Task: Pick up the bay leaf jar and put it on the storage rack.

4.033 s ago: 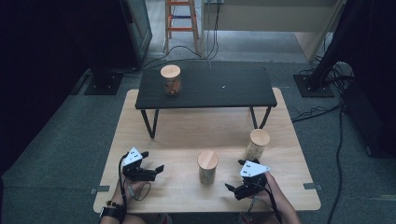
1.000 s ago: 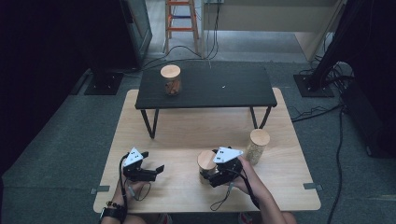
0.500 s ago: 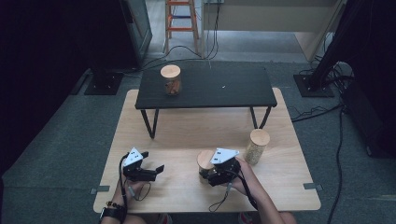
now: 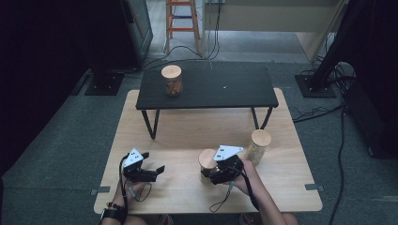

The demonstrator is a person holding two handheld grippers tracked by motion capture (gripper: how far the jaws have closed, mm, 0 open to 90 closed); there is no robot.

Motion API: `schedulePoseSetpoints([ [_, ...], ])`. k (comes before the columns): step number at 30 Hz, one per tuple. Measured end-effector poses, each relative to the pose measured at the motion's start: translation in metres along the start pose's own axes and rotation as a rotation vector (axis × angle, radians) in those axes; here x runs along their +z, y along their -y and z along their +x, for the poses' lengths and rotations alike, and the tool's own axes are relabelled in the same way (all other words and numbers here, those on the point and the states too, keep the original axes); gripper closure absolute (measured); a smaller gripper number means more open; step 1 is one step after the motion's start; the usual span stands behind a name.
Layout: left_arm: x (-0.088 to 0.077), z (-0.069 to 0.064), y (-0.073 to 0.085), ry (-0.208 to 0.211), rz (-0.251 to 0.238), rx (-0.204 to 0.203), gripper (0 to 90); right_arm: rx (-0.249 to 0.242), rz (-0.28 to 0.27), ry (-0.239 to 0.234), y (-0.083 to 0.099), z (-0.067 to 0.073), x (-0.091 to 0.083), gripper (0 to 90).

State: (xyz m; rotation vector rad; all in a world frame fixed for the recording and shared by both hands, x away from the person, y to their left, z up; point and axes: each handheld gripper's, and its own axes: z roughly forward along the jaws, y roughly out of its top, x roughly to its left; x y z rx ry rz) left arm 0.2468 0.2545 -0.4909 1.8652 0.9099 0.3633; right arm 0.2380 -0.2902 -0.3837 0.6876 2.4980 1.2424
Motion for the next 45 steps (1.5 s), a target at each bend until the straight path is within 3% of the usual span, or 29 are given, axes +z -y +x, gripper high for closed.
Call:
schedulePoseSetpoints([
  [6, 0.0, 0.0, 0.0, 0.001, -0.003, -0.001, 2.0, -0.022, 0.019, 0.013, -0.014, 0.001, -0.006, 25.6],
  [13, 0.0, 0.0, 0.001, 0.0, -0.003, -0.002, 2.0, -0.012, 0.002, 0.015, -0.027, -0.004, -0.016, 25.5],
  [25, 0.0, 0.0, 0.001, -0.001, -0.003, -0.001, 2.1, -0.067, 0.017, 0.025, -0.063, -0.01, -0.032, 25.6],
  [33, 0.0, 0.0, 0.0, 0.0, 0.0, -0.004, 2.1, -0.073, 0.011, 0.019, -0.086, -0.023, -0.045, 25.6],
  [45, 0.0, 0.001, 0.0, 0.003, -0.001, -0.005, 2.1, -0.111, 0.043, 0.018, -0.122, -0.042, -0.056, 25.5],
])
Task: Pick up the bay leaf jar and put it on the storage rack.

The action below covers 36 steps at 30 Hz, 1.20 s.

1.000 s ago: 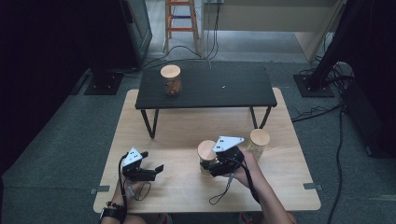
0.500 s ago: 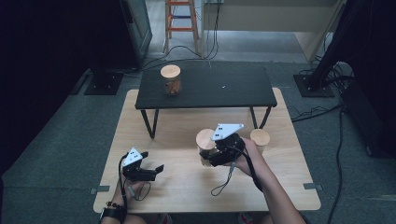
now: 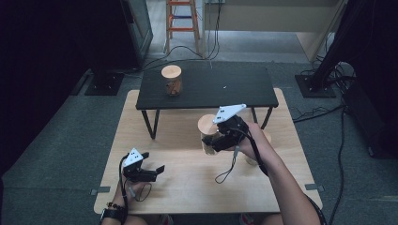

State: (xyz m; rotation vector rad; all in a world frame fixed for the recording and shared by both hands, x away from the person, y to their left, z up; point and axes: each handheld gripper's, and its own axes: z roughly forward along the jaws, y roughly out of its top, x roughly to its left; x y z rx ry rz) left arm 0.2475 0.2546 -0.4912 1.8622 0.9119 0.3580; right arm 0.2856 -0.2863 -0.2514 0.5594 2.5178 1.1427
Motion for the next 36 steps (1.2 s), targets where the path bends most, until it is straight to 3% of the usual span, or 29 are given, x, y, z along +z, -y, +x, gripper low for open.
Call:
schedulePoseSetpoints([
  [17, 0.0, 0.001, 0.001, 0.002, -0.008, -0.01, 2.0, -0.015, -0.005, 0.023, -0.035, -0.022, -0.009, 25.5],
  [36, 0.0, 0.002, 0.0, 0.01, -0.002, 0.001, 2.1, 0.028, -0.013, 0.037, -0.067, -0.055, -0.018, 25.5],
])
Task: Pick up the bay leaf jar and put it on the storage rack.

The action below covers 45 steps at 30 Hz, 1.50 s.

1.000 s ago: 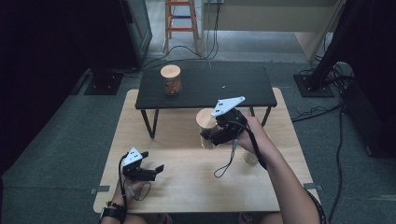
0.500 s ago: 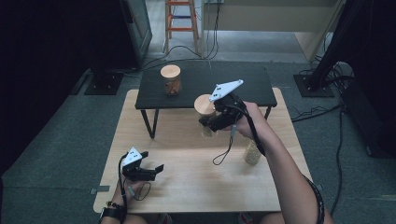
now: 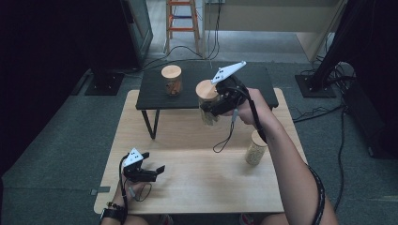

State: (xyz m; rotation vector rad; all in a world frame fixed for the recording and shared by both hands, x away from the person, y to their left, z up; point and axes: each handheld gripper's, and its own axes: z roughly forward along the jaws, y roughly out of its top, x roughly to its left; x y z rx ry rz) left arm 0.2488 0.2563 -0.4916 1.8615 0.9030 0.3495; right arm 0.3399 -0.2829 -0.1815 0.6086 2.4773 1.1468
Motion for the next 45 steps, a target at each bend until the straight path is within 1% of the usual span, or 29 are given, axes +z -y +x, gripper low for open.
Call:
schedulePoseSetpoints([
  [5, 0.0, -0.001, 0.0, 0.0, 0.002, 0.001, 2.1, -0.002, 0.005, 0.001, -0.008, -0.006, 0.001, 25.5],
  [9, 0.001, 0.0, -0.001, 0.004, 0.004, 0.001, 2.1, 0.017, 0.002, 0.011, -0.01, -0.011, 0.001, 25.5],
  [13, 0.001, 0.001, -0.001, 0.007, 0.005, 0.002, 2.1, 0.016, 0.006, 0.018, -0.014, -0.015, 0.003, 25.5],
  [18, 0.001, 0.0, -0.001, 0.007, 0.006, 0.004, 2.1, 0.03, 0.013, 0.026, -0.017, -0.021, 0.007, 25.5],
  [25, 0.001, 0.001, -0.001, 0.013, 0.007, 0.008, 2.1, 0.039, 0.018, 0.025, -0.021, -0.027, 0.016, 25.5],
  [36, 0.001, 0.002, -0.002, 0.017, 0.01, 0.011, 2.1, 0.05, 0.029, 0.036, -0.025, -0.039, 0.019, 25.5],
  [38, 0.001, 0.002, -0.002, 0.018, 0.012, 0.012, 2.1, 0.055, 0.027, 0.034, -0.025, -0.041, 0.021, 25.5],
  [45, 0.001, 0.001, -0.002, 0.016, 0.015, 0.013, 2.1, 0.051, 0.028, 0.028, -0.03, -0.046, 0.026, 25.5],
])
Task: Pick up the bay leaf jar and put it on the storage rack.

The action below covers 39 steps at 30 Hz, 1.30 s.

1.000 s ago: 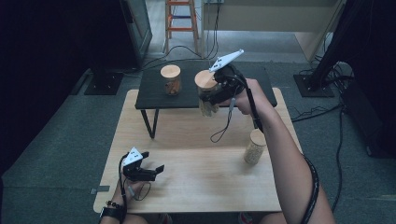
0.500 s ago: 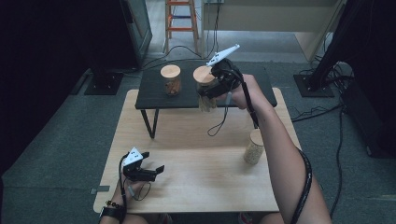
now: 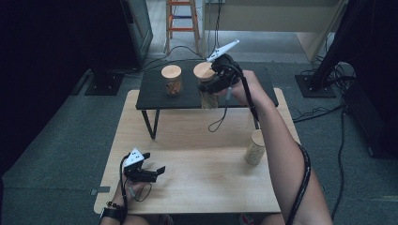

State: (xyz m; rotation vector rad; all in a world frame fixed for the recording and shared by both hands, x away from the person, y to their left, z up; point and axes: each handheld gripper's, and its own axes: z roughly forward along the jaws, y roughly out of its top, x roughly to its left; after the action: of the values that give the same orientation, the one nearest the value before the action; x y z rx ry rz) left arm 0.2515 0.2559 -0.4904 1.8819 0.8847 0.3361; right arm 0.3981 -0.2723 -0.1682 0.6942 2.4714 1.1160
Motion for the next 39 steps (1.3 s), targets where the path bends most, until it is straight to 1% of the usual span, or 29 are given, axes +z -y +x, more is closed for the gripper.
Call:
schedulePoseSetpoints([
  [4, 0.0, 0.0, 0.0, 0.002, 0.001, 0.001, 2.1, -0.011, 0.0, 0.006, -0.001, -0.001, 0.002, 25.5],
  [10, 0.0, 0.0, -0.001, 0.001, 0.003, 0.0, 2.1, 0.016, -0.01, 0.02, 0.001, -0.007, 0.004, 25.5],
  [14, 0.0, 0.0, -0.001, 0.001, 0.005, -0.001, 2.1, 0.017, -0.017, 0.019, 0.002, -0.012, 0.006, 25.4],
  [17, 0.0, 0.001, 0.0, 0.002, 0.002, -0.004, 2.1, 0.018, -0.014, 0.028, 0.0, -0.013, 0.008, 25.5],
  [18, 0.0, 0.001, 0.0, 0.002, 0.002, -0.004, 2.1, 0.01, -0.011, 0.028, -0.001, -0.014, 0.009, 25.5],
  [22, 0.0, 0.001, 0.0, 0.003, 0.0, -0.005, 2.1, 0.016, -0.011, 0.047, -0.002, -0.017, 0.011, 25.5],
  [23, 0.0, 0.001, 0.0, 0.002, 0.0, -0.004, 2.1, 0.025, -0.013, 0.05, -0.002, -0.017, 0.012, 25.5],
  [26, 0.0, 0.001, 0.0, 0.001, 0.0, -0.005, 2.1, 0.033, -0.022, 0.043, 0.0, -0.023, 0.013, 25.4],
  [29, 0.0, 0.001, 0.0, 0.0, 0.0, -0.006, 2.1, 0.04, -0.016, 0.038, 0.0, -0.025, 0.012, 25.4],
  [33, 0.0, 0.001, 0.0, 0.001, 0.0, -0.007, 2.1, 0.038, -0.015, 0.036, 0.002, -0.026, 0.01, 25.2],
  [39, 0.0, 0.0, 0.0, 0.001, 0.002, -0.006, 2.1, 0.032, 0.014, 0.047, -0.003, -0.024, 0.008, 24.5],
])
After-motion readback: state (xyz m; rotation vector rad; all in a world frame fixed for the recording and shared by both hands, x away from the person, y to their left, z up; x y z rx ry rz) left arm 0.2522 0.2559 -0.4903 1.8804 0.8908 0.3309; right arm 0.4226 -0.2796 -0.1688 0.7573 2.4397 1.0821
